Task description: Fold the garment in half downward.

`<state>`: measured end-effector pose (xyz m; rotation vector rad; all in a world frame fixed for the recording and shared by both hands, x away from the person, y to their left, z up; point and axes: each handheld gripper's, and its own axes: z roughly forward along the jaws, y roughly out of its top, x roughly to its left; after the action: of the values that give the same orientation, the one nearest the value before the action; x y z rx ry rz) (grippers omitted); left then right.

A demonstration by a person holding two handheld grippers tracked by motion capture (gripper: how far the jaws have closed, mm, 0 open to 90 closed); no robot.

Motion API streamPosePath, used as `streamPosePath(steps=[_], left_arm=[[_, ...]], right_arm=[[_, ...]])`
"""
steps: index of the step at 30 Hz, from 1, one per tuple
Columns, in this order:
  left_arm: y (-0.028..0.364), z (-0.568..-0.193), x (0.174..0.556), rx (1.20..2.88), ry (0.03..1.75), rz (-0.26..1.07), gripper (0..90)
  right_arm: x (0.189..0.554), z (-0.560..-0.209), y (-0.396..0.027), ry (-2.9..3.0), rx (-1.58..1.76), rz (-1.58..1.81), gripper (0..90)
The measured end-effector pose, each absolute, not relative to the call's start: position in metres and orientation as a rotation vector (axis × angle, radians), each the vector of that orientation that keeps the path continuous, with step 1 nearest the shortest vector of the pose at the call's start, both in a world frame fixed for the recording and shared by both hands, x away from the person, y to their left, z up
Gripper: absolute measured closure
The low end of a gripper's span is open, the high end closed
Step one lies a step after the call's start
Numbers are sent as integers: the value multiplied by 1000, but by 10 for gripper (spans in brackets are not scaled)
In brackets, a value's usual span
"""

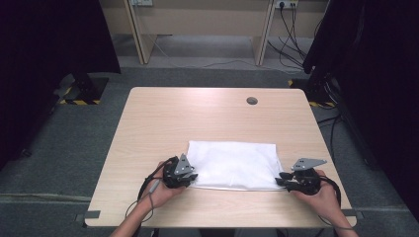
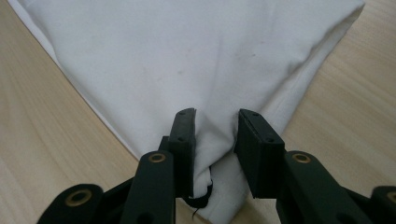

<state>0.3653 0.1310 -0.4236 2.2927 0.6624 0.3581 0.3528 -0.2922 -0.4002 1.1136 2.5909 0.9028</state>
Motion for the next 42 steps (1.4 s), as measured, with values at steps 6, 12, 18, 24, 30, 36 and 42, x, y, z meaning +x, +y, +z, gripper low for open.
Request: streamPosePath(steps=[6, 12, 18, 24, 30, 36, 42], left_arm=[[132, -425, 373, 2274, 693, 364, 666], [133, -425, 374, 2235, 729, 393, 619], [131, -424, 369, 2240, 718, 397, 607], [133, -427, 370, 2242, 733, 394, 615], [131, -426, 373, 2250, 739, 401, 609], [130, -422, 369, 2209, 751, 417, 496], [128, -416, 363, 2121, 801, 416, 284]], right_arm=[[366, -401, -289, 2575, 1126, 890, 677], [371, -397, -281, 2559, 1104, 832, 659], [370, -396, -270, 2562, 1079, 848, 629], [371, -404, -275, 2544, 1124, 898, 622], [375, -404, -277, 2539, 1136, 891, 575], [375, -402, -278, 2507, 1156, 915, 437], [374, -396, -278, 2465, 1219, 987, 195]])
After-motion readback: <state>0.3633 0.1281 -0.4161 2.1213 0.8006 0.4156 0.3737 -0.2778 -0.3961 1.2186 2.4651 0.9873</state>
